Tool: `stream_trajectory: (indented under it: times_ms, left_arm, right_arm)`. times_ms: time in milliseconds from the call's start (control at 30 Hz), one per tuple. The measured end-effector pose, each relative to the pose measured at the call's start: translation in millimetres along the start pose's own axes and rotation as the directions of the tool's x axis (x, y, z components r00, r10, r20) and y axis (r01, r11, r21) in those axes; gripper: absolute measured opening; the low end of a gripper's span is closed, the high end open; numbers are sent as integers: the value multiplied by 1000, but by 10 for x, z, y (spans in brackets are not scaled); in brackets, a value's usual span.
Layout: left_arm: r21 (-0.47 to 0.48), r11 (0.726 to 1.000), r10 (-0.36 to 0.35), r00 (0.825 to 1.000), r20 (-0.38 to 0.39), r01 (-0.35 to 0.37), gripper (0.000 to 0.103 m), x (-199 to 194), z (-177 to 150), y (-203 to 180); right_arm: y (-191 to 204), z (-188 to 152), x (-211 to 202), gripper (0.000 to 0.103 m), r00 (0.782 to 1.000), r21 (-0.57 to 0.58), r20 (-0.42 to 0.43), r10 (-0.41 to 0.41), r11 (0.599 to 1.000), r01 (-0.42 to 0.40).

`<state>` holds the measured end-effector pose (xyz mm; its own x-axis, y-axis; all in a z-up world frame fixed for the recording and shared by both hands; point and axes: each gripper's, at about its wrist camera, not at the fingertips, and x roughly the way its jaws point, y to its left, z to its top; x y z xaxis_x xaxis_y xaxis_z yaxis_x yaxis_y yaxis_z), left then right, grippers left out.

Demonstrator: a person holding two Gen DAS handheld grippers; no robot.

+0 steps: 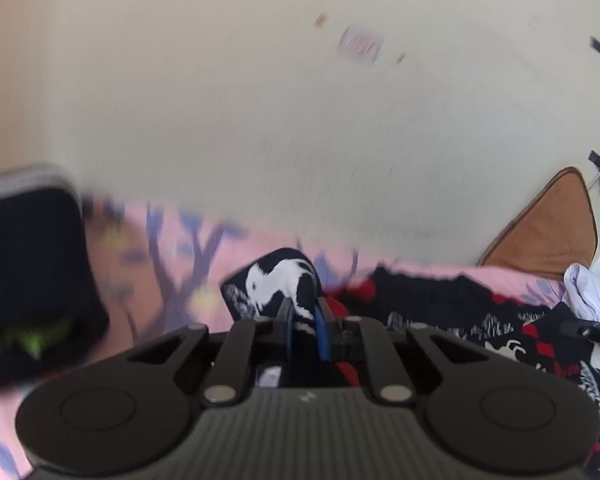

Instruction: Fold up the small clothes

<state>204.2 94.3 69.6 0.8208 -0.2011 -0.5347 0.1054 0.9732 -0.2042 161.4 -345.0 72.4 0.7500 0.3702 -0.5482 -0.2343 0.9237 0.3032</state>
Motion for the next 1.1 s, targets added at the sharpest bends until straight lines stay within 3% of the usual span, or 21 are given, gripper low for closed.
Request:
stream_trajectory:
  times_ms: [33,100,200,233,300,367,467,500,567,700,833,900,1000,1033,1067,1100]
  left_arm:
    - [24,1000,13,1000,26,-14,10,-12,58,-33]
    - [48,998,31,999,19,-32,12,83,123,-63]
    - [97,990,117,986,-118,-106,22,389,18,-64]
    - [112,987,135,979,-154,-119,26,411,-47,-40]
    - [127,985,135,981,-141,-118,32,216,-171,46]
    - [100,990,115,987,-114,-104,47,-135,-251,167]
    - [18,1000,22,993,-118,-20,49,-728,-409,343]
    - [-1,1000,-20,991,-132,20,49,-907,-480,361]
    - [-16,996,-87,983,-162,86,49,-1229,-668,352]
    - [14,989,-142,965,-221,149,50,-1742,-1134,196]
    - [-55,975,-222,933,-284,215,61,-2049,-1517,126]
    - [-61,975,-221,923,-316,213,61,-2123,-1668,81]
    - [-32,979,-200,929,-310,200,56,-2251,-1827,-54]
    - [-13,980,-193,927,-322,199,24,-2269,-1847,-115]
    - [1,982,-179,925,-336,191,10,-2279,-1862,-167]
    - [17,984,-162,932,-324,177,10,-2332,-1862,-198]
  right_arm:
    - [-33,33,-71,5,999,21,36,-21,1000,21]
    - [-101,60,-30,5,997,59,38,-72,996,70]
    - [-126,-44,255,10,985,27,-126,-118,992,123]
    - [-93,-90,212,9,985,7,-98,-139,990,141]
    - [-31,-109,34,15,988,-14,-69,-137,991,137]
    - [15,-169,-264,16,995,-5,-10,-101,995,101]
    - [71,-392,-740,22,1000,-3,25,-16,1000,16]
    - [94,-487,-877,29,1000,-6,27,7,1000,-7]
    - [139,-711,-1146,38,999,-10,19,50,999,-50]
    - [201,-1166,-1588,38,997,30,-14,70,997,-69]
    - [206,-1456,-1918,39,995,81,-39,87,993,-83]
    - [249,-1563,-2052,40,990,97,-59,130,988,-124]
    - [343,-1690,-2203,52,980,83,-99,175,982,-167]
    - [375,-1762,-2228,52,976,69,-115,185,982,-178]
    - [423,-1825,-2226,52,974,57,-132,185,982,-179]
    - [477,-1890,-2209,51,973,40,-152,174,985,-170]
